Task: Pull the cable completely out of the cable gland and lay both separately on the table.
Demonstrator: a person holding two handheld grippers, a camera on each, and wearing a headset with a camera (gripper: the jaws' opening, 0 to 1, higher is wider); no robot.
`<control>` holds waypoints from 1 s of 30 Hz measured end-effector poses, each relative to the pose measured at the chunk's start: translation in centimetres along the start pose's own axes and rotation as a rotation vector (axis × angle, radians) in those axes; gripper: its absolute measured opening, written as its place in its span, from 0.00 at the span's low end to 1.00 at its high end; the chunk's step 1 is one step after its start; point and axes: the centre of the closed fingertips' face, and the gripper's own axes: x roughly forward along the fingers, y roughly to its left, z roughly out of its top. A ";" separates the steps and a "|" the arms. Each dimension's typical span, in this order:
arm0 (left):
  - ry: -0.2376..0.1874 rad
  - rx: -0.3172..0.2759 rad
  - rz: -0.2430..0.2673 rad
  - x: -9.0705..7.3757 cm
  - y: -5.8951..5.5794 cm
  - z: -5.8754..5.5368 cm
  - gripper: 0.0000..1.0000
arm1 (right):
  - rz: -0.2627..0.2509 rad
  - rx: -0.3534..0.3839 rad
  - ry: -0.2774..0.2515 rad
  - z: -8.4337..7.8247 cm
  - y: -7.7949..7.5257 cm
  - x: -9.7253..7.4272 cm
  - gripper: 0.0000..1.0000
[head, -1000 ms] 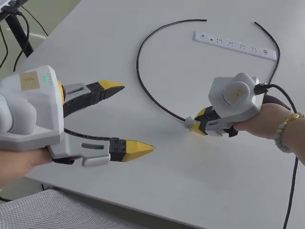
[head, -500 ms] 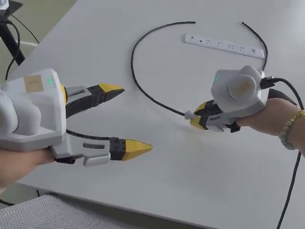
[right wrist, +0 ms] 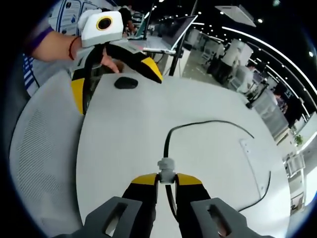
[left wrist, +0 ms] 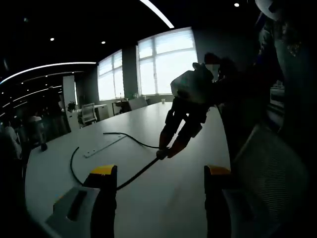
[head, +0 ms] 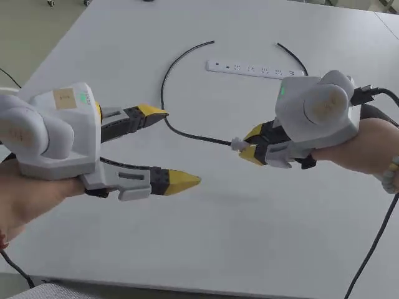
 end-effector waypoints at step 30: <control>-0.043 0.147 -0.265 4.7 -4.0 3.4 0.36 | -0.006 -0.030 -0.049 2.1 3.6 -4.4 0.09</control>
